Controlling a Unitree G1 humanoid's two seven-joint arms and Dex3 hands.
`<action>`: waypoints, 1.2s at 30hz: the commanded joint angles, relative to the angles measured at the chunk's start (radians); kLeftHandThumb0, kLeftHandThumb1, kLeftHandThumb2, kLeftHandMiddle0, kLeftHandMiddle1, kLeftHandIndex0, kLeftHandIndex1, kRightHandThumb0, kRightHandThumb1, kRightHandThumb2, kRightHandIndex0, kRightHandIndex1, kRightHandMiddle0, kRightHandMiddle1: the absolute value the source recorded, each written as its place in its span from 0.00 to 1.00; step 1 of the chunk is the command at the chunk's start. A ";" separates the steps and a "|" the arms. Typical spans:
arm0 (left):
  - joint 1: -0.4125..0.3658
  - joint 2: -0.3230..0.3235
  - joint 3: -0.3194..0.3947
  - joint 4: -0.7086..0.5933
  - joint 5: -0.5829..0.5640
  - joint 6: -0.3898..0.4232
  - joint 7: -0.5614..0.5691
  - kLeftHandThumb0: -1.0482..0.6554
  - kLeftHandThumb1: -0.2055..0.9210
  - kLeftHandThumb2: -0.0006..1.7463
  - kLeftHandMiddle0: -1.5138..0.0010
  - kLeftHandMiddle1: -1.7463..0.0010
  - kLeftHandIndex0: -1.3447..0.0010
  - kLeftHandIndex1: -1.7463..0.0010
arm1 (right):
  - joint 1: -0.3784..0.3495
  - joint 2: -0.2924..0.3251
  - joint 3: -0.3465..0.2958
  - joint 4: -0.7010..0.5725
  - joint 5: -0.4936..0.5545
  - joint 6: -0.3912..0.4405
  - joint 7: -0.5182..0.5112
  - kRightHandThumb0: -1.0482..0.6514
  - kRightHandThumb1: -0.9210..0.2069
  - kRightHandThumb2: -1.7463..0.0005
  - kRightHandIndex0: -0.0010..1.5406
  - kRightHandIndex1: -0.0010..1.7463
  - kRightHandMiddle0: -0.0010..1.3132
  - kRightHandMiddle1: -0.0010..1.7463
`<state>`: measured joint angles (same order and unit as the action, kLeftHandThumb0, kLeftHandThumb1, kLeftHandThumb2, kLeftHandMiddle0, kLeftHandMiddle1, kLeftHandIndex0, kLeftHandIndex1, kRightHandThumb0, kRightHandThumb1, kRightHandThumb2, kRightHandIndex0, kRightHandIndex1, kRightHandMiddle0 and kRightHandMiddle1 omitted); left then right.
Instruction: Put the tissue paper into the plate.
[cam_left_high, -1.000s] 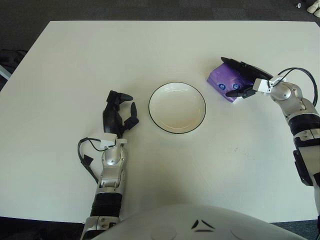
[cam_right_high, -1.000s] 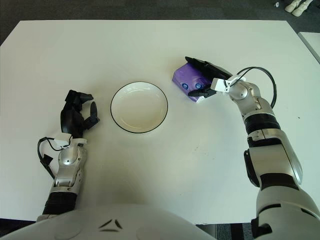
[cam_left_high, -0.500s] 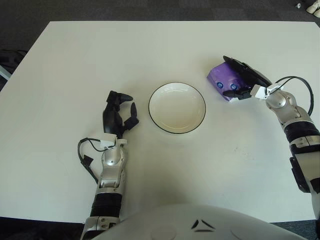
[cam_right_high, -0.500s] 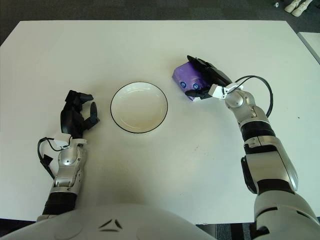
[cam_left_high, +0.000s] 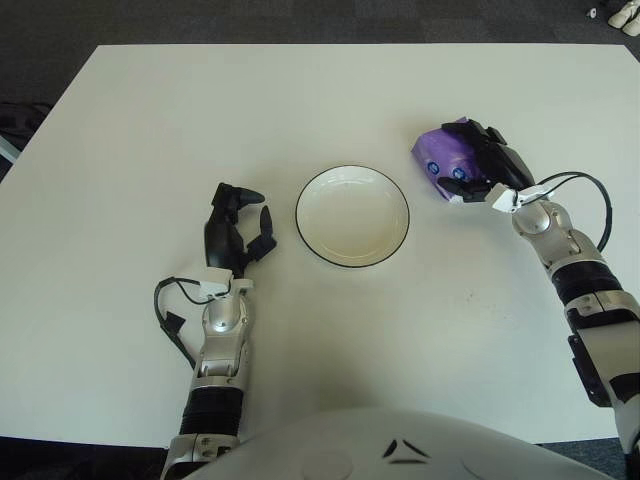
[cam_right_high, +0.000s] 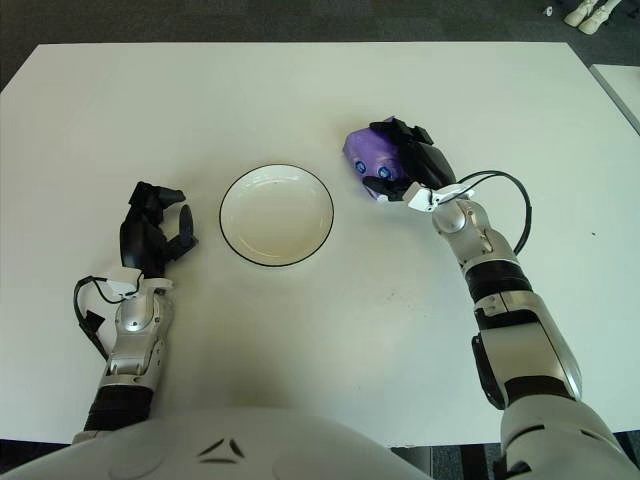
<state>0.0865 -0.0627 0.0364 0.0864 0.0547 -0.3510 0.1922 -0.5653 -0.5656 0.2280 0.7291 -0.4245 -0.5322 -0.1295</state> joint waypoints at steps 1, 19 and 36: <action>0.084 -0.011 0.002 0.087 0.006 0.029 0.005 0.38 0.71 0.56 0.55 0.20 0.70 0.00 | 0.088 0.034 0.050 0.002 -0.064 0.054 0.020 0.34 0.63 0.36 0.03 0.95 0.06 0.97; 0.093 0.000 0.009 0.073 -0.001 0.017 -0.014 0.38 0.70 0.57 0.55 0.19 0.70 0.00 | 0.211 0.095 -0.011 -0.193 -0.049 0.117 -0.171 0.45 0.58 0.29 0.76 1.00 0.66 1.00; 0.101 -0.008 0.014 0.051 -0.006 0.053 -0.008 0.38 0.69 0.57 0.58 0.19 0.70 0.00 | 0.298 0.170 -0.090 -0.368 -0.017 0.200 -0.193 0.53 0.57 0.19 0.89 1.00 0.82 1.00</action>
<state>0.0973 -0.0685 0.0438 0.0735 0.0473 -0.3429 0.1871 -0.3283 -0.4188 0.1246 0.3505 -0.4186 -0.3731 -0.3379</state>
